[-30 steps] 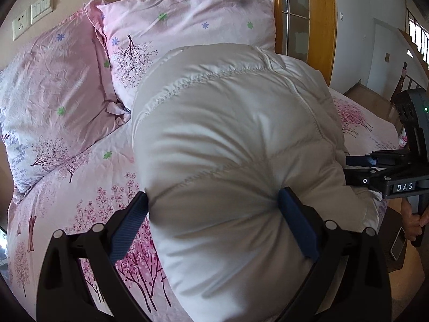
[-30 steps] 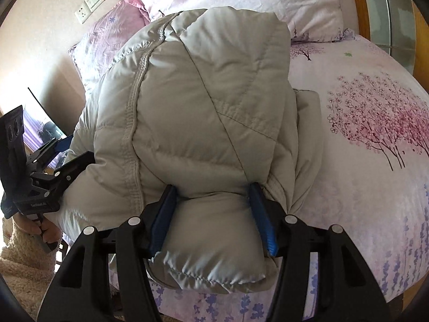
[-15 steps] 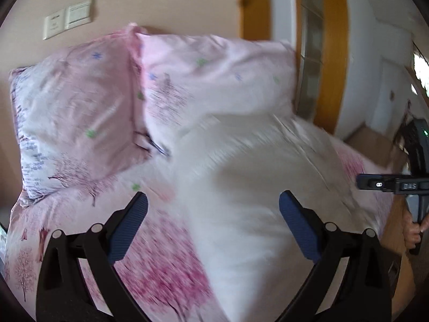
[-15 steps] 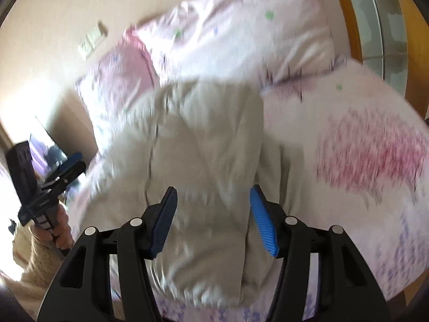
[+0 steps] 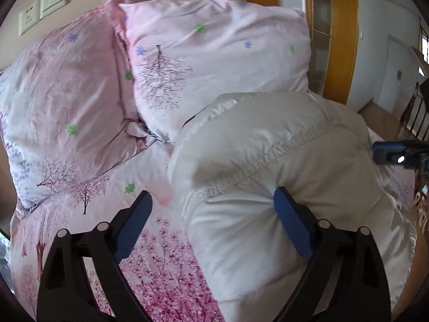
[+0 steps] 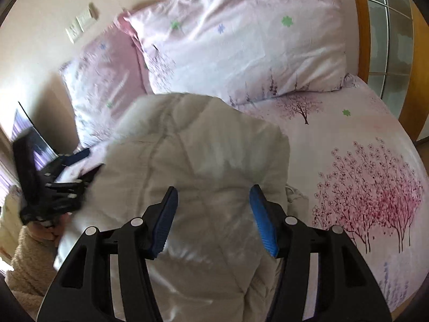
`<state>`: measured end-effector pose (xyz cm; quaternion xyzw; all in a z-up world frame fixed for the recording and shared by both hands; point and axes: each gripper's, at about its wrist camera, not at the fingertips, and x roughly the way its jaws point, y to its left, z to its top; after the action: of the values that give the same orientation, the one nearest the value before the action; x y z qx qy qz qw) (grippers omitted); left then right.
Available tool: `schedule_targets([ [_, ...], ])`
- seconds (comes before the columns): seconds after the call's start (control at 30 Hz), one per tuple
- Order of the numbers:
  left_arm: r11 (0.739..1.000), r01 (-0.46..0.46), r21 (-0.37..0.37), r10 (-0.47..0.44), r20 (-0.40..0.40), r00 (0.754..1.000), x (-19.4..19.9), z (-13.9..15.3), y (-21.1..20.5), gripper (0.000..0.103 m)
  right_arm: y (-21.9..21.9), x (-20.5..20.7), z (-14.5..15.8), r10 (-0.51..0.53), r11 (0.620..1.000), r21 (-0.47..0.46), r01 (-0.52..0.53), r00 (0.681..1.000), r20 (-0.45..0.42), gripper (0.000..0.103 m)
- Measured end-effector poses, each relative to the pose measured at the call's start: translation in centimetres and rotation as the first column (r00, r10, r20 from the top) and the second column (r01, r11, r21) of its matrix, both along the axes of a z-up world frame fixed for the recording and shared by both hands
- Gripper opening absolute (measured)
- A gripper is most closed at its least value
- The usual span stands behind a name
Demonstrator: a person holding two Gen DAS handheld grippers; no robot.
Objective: Fold large clothes
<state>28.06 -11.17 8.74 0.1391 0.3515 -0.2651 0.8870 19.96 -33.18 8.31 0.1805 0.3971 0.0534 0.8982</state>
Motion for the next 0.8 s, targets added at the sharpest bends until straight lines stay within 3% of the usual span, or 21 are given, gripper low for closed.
schedule_targets([
  [0.1,1.0,0.007,0.011,-0.007,-0.003,1.0,-0.2,-0.2,-0.8,0.09,0.4,0.1,-0.7,0.011,0.999,-0.03,-0.011,1.0,-0.025,0.058],
  [0.2,0.999,0.016,0.032,-0.016,0.014,1.0,-0.6,-0.2,-1.5,0.09,0.2,0.8,-2.9,-0.005,0.998,-0.063,-0.003,0.992,-0.127,0.058],
  [0.27,0.999,0.025,0.026,-0.025,0.02,0.999,-0.9,-0.3,-1.7,0.09,-0.3,1.1,-4.5,0.005,0.999,-0.031,-0.01,0.986,-0.166,0.059],
  [0.4,0.998,0.025,-0.054,-0.026,-0.004,1.0,-1.1,0.7,-0.4,0.09,-1.0,1.5,-6.2,0.019,0.999,0.032,-0.013,0.98,-0.197,0.06],
  [0.5,0.998,0.006,-0.067,-0.005,0.017,1.0,-1.7,1.7,1.1,0.095,-0.9,1.7,-6.6,0.027,0.999,0.034,-0.021,0.977,-0.21,0.06],
  [0.73,1.0,-0.014,-0.012,0.014,0.035,0.999,-2.4,0.6,2.1,0.097,-0.8,1.9,-7.2,0.027,0.999,0.037,-0.019,0.974,-0.224,0.062],
  [0.8,0.999,-0.02,0.034,0.018,0.054,0.998,-2.6,0.3,1.4,0.097,-0.7,1.7,-6.6,0.014,1.0,0.013,-0.011,0.977,-0.211,0.062],
])
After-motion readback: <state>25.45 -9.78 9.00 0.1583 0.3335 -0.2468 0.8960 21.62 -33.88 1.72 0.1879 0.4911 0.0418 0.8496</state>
